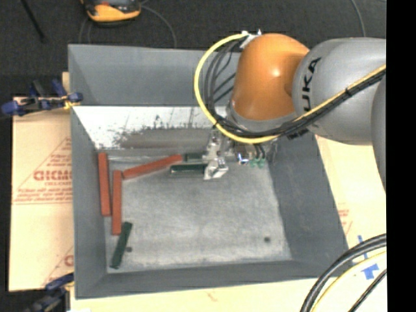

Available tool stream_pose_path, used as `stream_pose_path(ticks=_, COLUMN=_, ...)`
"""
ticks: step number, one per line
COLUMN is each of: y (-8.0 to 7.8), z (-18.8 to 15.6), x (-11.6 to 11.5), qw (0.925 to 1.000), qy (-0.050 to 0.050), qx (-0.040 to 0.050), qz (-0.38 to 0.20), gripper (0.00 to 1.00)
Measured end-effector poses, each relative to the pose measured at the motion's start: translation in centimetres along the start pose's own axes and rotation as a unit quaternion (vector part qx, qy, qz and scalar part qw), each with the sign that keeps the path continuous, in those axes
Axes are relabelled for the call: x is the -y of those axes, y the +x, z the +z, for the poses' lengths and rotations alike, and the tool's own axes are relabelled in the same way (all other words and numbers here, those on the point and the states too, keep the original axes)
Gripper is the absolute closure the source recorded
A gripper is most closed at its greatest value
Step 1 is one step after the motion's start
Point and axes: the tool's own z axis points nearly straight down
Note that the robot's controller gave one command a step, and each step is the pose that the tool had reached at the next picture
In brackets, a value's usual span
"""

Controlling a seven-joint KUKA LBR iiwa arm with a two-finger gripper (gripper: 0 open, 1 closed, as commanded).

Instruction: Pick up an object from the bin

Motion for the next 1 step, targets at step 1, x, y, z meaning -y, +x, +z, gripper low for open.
stream_pose_path(ticks=1, y=-1.53, z=-1.62, x=0.05, qw=1.0, qy=0.0, qx=-0.0009, qz=0.004, gripper=1.0)
